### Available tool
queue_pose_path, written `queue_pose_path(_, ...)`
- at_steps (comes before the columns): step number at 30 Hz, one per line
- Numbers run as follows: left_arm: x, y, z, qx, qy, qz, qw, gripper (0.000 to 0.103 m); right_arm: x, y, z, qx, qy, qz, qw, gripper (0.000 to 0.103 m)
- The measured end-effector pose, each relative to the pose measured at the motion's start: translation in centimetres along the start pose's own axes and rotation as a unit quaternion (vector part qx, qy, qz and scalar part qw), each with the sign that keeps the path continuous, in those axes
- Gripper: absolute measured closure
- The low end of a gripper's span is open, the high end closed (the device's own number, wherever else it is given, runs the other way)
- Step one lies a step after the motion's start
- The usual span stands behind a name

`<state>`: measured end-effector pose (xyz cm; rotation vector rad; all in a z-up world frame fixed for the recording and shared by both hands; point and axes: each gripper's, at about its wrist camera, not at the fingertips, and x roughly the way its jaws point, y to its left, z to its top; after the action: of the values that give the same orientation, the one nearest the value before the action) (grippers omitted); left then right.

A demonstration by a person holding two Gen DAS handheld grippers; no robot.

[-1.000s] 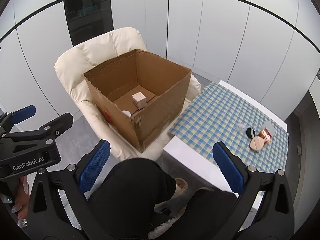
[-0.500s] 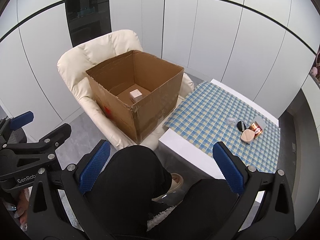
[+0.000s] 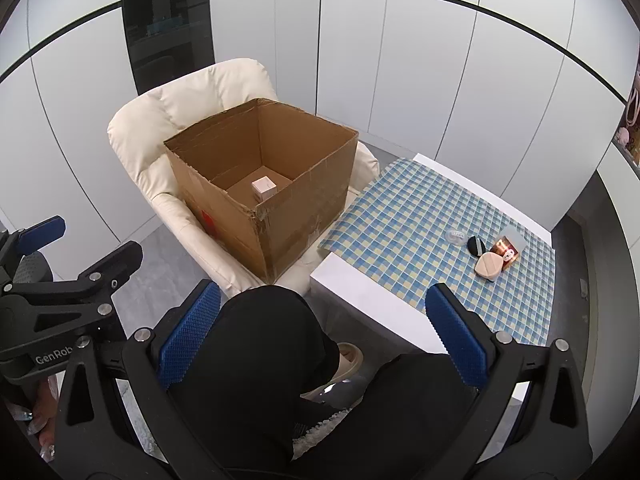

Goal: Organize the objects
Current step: 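Move both open tools back toward the checked table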

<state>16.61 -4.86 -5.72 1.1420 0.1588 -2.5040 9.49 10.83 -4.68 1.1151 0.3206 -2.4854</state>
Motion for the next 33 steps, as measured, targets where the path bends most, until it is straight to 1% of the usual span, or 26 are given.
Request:
queue_pose_path(5,-0.2,-1.1,0.3,0.014,-0.008,-0.002,0.9999,0.001,-0.3,-1.0,-0.2,0.013,-0.002,-0.006,1.0,0.0)
queue_pose_path(12,0.0,-3.0,0.8,0.033,-0.007,-0.017,0.9993,0.001,-0.7,-3.0,-0.6,0.039,-0.002,-0.023,0.999,0.0)
queue_pose_path(20,0.1,-5.9,1.3,0.064,-0.011,-0.042,0.997,0.001,-1.3,-6.0,-1.8,0.075,0.001,-0.047,0.996,0.0)
queue_pose_path(26,0.0,-8.5,1.5,0.092,-0.014,-0.066,0.9935,0.001,-2.1,-8.7,-2.9,0.111,0.002,-0.071,0.991,0.0)
queue_pose_path(33,-0.3,-11.7,1.1,0.126,-0.017,-0.09,0.9878,0.001,-3.0,-12.2,-4.7,0.158,0.008,-0.099,0.982,0.0)
